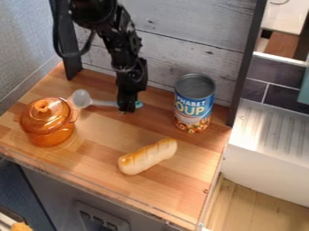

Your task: Move the blue spatula to the left side of the table

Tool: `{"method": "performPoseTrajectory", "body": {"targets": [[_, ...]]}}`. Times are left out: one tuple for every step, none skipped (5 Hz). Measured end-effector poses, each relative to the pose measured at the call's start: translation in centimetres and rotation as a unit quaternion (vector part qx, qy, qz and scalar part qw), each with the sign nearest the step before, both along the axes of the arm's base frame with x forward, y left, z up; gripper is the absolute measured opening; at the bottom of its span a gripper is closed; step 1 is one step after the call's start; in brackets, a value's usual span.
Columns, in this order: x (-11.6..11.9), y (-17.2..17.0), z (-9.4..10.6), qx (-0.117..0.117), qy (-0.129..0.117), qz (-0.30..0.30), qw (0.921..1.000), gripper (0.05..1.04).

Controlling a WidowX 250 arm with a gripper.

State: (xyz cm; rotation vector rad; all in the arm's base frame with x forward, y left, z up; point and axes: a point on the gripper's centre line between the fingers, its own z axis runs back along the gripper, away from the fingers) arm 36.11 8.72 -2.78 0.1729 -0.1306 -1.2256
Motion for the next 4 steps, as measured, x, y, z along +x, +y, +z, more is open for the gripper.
{"method": "performPoseTrajectory", "body": {"targets": [[0.54,0.42,-0.23,0.009,0.005,0.015,0.9998,0.328],[0.61,0.55,-0.16,0.027,0.015,0.037,0.9988,0.393],[0.6,0.65,-0.17,0.03,0.016,0.045,0.9984,0.697],[0.36,0.67,-0.25,0.017,0.021,0.047,0.9985,0.958]]}}
